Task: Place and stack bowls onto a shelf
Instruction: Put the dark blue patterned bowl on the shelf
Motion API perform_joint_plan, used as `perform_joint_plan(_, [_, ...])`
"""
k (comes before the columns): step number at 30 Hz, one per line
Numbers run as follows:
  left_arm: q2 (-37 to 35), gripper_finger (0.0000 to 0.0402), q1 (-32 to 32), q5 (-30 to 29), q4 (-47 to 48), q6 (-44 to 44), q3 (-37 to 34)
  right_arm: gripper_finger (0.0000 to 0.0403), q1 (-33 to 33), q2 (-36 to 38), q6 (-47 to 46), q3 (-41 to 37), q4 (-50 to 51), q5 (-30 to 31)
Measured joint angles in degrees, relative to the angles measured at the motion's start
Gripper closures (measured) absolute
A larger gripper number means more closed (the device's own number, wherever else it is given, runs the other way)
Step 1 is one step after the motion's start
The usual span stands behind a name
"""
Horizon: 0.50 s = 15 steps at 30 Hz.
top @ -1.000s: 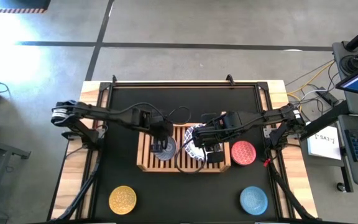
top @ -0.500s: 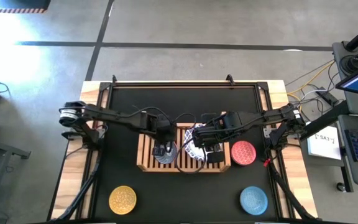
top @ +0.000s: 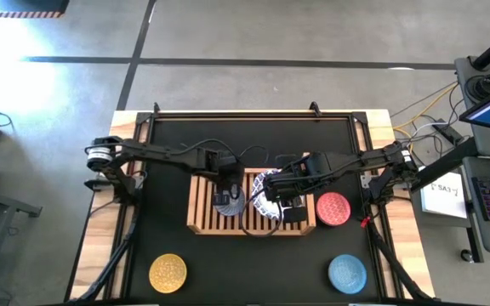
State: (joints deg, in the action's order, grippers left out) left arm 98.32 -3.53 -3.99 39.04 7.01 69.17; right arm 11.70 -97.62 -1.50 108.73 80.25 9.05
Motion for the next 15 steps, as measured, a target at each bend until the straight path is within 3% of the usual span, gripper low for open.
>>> perform_joint_plan(7, [1.9,0.0388,-0.8,0.0,-0.1,-2.0,0.0,0.0257,0.0,0.0,0.1,0.0,0.0,0.0])
perform_joint_plan(15, [4.6,0.0353,-0.9,0.1,1.4,-2.0,0.2,0.0257,0.0,0.0,0.2,0.0,0.0,0.0])
